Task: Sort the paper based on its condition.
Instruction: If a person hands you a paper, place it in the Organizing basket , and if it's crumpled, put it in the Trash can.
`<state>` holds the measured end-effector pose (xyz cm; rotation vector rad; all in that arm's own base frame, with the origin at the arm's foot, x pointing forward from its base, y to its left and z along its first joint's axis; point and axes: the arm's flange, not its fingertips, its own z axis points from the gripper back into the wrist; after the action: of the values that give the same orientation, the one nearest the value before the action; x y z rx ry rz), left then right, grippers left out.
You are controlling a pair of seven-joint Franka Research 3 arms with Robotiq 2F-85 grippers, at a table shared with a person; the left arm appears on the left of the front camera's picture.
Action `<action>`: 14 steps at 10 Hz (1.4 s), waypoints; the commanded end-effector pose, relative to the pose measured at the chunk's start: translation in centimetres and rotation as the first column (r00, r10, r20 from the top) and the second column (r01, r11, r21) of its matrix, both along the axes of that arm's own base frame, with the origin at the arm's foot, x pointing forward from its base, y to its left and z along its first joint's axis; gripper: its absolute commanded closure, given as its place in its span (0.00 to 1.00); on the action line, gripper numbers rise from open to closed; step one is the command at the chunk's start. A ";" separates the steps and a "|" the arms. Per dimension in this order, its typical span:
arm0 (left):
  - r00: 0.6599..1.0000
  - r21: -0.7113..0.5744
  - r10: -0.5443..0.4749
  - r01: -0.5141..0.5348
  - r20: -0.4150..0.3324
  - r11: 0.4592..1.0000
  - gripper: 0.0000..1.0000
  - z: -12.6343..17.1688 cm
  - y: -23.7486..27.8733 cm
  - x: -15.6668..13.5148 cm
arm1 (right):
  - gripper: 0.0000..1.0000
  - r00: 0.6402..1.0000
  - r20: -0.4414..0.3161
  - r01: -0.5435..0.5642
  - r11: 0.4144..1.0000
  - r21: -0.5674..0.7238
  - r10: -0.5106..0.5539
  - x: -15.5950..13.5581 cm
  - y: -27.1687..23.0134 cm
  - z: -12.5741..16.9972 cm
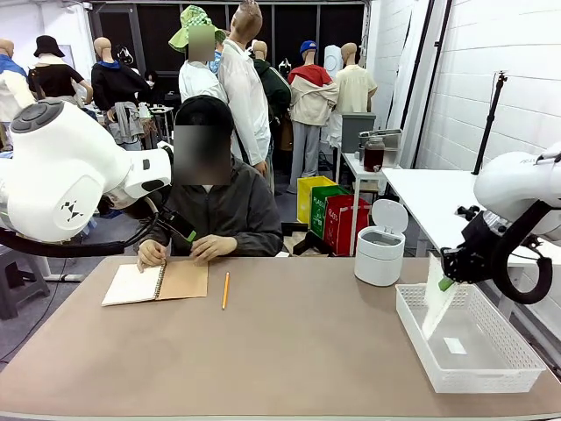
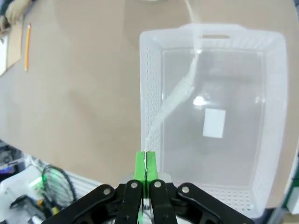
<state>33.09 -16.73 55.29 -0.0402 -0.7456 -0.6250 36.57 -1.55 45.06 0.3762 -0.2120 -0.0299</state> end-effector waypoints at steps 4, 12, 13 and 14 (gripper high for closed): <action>1.000 0.001 0.004 -0.004 0.001 1.000 0.00 -0.1 0.1 0.0 | 1.00 0.993 -0.076 -0.086 0.996 0.017 0.087 0.1 1.5 -4.9; 1.000 0.001 0.004 -0.004 0.001 1.000 0.00 -0.1 0.1 0.0 | 1.00 0.966 -0.258 -0.067 0.961 -0.270 -0.005 -0.7 0.4 -6.2; 1.000 0.001 0.004 -0.004 0.001 1.000 0.00 -0.1 0.1 0.0 | 1.00 0.965 -0.254 -0.015 0.952 -0.304 -0.065 -0.7 0.0 -6.1; 1.000 0.001 0.004 -0.004 0.001 1.000 0.00 -0.1 0.1 0.0 | 1.00 0.958 -0.258 0.030 0.942 -0.334 -0.122 -0.7 -0.5 -6.2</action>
<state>33.09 -16.73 55.28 -0.0402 -0.7455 -0.6251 36.84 -2.19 39.31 0.0893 0.0424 -0.0524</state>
